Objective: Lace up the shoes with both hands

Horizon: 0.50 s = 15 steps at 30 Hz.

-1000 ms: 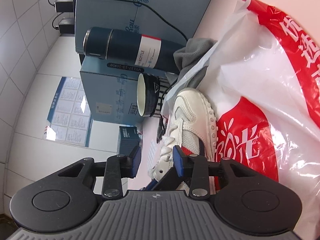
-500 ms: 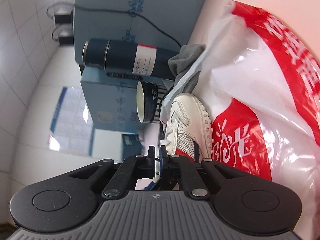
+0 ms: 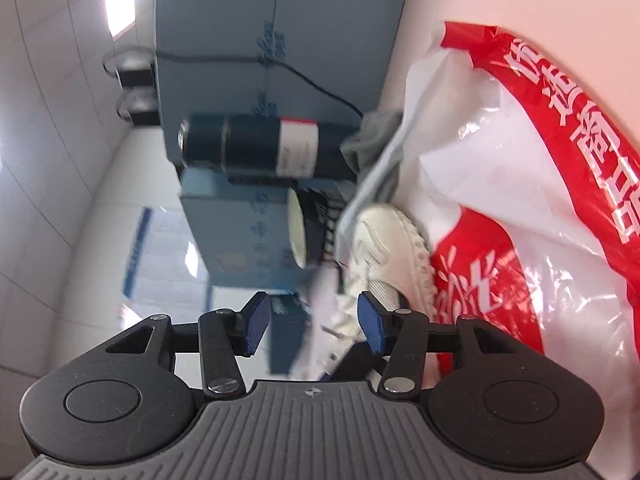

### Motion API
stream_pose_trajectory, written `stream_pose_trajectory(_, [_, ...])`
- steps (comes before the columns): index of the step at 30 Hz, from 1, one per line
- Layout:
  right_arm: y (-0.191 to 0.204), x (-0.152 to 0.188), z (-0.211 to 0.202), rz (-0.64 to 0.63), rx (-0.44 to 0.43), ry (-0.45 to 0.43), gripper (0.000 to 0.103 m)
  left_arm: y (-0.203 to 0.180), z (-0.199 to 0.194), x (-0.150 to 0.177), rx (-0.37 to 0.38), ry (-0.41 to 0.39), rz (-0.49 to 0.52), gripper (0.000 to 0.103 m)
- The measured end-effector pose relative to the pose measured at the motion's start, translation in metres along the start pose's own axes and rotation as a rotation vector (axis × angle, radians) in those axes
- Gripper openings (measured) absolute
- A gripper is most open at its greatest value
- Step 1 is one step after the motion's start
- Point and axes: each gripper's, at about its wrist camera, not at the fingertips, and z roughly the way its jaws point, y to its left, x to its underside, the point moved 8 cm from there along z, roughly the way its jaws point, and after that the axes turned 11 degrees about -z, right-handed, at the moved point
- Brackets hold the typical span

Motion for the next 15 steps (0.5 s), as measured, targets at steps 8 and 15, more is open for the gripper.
stream_pose_trajectory(8, [0.002,0.012,0.013,-0.066,0.021,0.039,0.027,-0.001,-0.004,-0.001,-0.011,-0.008,0.019,0.015])
stream_pose_trajectory(15, [-0.005,0.017,0.018,-0.037,0.016,0.045,0.003,0.003,-0.003,-0.002,0.013,-0.002,-0.01,0.014])
